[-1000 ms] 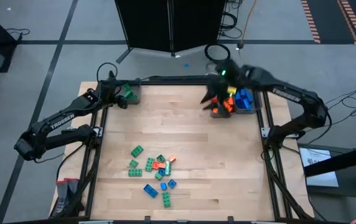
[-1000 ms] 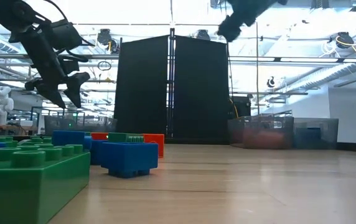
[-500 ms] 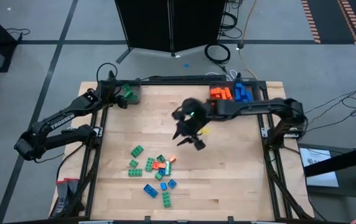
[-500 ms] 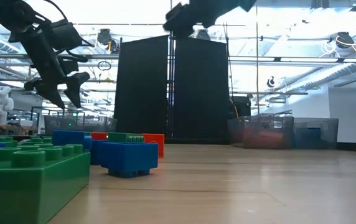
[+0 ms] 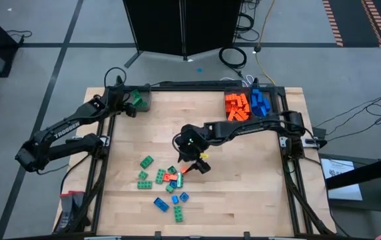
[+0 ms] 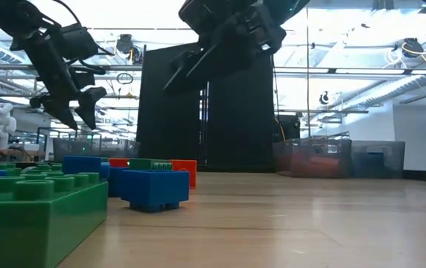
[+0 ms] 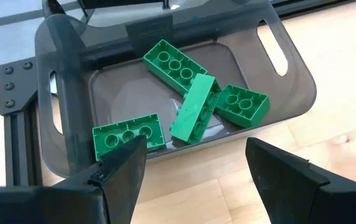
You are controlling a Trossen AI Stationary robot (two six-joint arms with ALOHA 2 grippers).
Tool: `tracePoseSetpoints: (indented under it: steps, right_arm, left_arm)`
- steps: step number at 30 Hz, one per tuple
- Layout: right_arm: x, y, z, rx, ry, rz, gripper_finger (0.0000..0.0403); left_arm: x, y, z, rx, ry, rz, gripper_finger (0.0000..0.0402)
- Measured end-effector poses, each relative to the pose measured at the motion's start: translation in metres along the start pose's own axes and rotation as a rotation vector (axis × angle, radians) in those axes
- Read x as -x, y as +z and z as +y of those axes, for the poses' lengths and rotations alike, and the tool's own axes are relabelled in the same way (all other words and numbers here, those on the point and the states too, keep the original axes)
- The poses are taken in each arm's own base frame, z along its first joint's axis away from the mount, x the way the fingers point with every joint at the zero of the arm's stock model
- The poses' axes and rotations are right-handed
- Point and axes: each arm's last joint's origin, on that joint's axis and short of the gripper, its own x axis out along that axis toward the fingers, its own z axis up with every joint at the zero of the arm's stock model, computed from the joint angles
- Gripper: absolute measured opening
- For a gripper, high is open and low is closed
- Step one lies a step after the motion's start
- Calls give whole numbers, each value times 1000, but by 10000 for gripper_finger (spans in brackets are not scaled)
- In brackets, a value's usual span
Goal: Sort blocks
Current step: Put the orange game piece into the middle black bin
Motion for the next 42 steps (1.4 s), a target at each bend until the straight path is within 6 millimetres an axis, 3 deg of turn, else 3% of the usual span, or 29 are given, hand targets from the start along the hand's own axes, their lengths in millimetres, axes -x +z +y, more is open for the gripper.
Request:
tracePoseSetpoints:
  steps: [5,23,28,34,39,42]
  right_arm:
    - [-6,-3,-3,-4,-17,8,290]
    - [-70,-57,-13,-163,6,146,290]
    - [-76,-64,-15,-181,-51,189,237]
    - [-74,-65,-16,-177,-99,219,75]
    - [-70,-64,-18,-243,-107,218,74]
    - [-56,-61,-19,-272,-117,236,74]
  left_arm:
    - [0,0,0,0,0,0,277]
    - [0,0,0,-2,0,2,277]
    - [0,0,0,-2,0,1,277]
    - [0,0,0,-3,0,1,277]
    - [0,0,0,-3,0,1,277]
    - [0,0,0,-3,0,1,277]
